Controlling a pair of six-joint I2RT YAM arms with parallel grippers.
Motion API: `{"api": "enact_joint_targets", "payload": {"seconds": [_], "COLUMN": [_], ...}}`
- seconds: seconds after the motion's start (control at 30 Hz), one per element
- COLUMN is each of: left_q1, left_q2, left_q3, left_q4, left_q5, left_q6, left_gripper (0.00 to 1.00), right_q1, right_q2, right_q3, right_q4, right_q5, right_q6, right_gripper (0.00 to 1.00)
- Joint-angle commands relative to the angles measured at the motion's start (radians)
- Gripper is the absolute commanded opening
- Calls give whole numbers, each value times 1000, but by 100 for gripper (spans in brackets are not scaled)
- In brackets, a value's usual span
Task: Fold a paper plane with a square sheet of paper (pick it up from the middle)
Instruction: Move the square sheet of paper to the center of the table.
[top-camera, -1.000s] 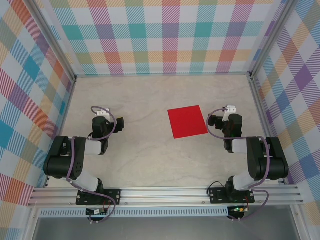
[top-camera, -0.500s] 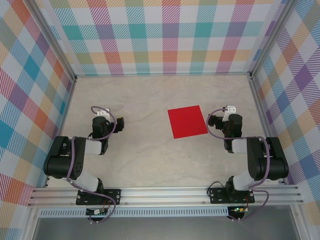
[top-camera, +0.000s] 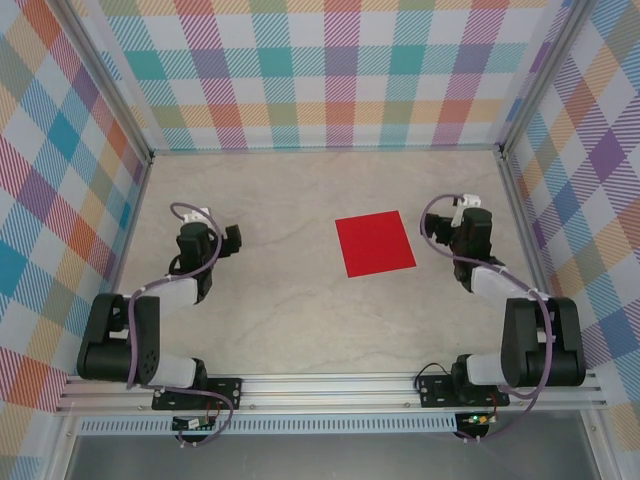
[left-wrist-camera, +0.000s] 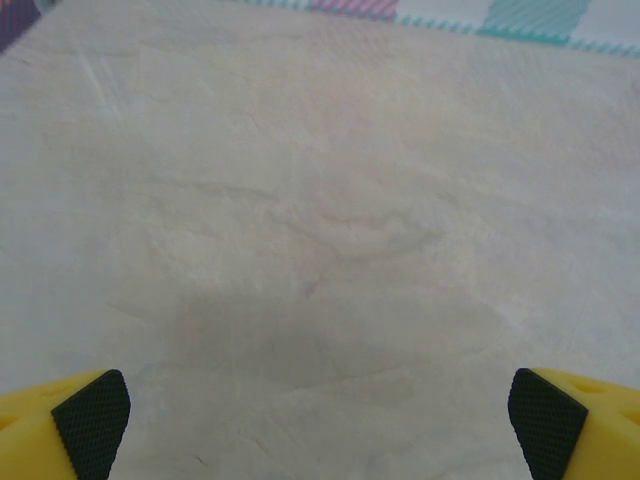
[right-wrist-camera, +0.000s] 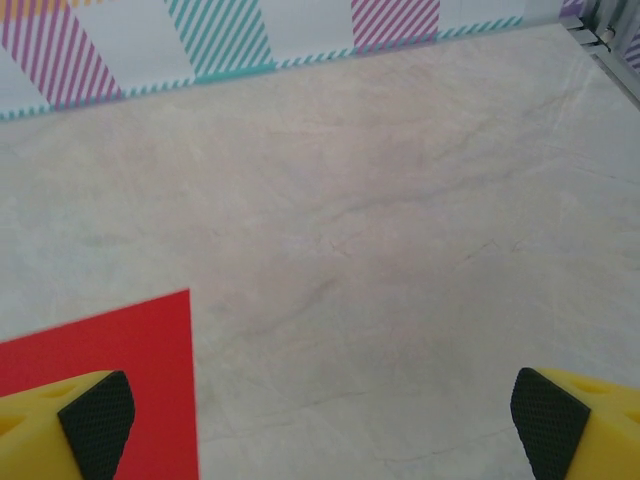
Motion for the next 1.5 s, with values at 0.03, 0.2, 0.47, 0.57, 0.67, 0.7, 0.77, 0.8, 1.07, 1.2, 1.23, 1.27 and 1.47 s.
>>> {"api": "enact_joint_targets", "payload": {"seconds": [0.03,0.2,0.47,0.57,0.67,0.7,0.77,0.8,1.07,1.2,1.23,1.27,1.47], "left_q1": [5,-2,-7,-7,-6,-7,-6,-7,-7,-6,-6,-7,-7], "left_q2": [-107,-152,-207,-220,-222,-221,-217,-213,-169,-167,-167,-167,-169], "left_q3": [104,232,335,342,352,353,351,348,349,353,353,355,359], "left_q4": [-308,-617,-873,-895,-910,-910,-906,-903,-906,-912,-914,-918,-929], "left_q5": [-49,25,171,206,205,207,215,224,244,242,240,240,231], "left_q6": [-199,-309,-346,-346,-336,-330,-330,-331,-339,-340,-342,-342,-345], "left_gripper": [100,100,100,100,100,100,100,100,100,100,100,100,100], "right_q1": [-3,53,219,279,334,350,369,376,442,478,489,504,623], "right_q2": [-7,19,210,317,403,433,495,529,690,706,702,696,621], "right_q3": [178,226,385,464,538,569,625,656,820,795,779,752,596], "right_q4": [-425,-494,-637,-660,-676,-692,-717,-734,-839,-864,-869,-872,-921], "right_q5": [-62,-212,-197,-186,-163,-141,-128,-121,-69,-70,-71,-72,-127], "right_q6": [198,305,436,463,474,483,493,504,514,561,579,597,719], "right_gripper": [100,100,100,100,100,100,100,100,100,100,100,100,100]}}
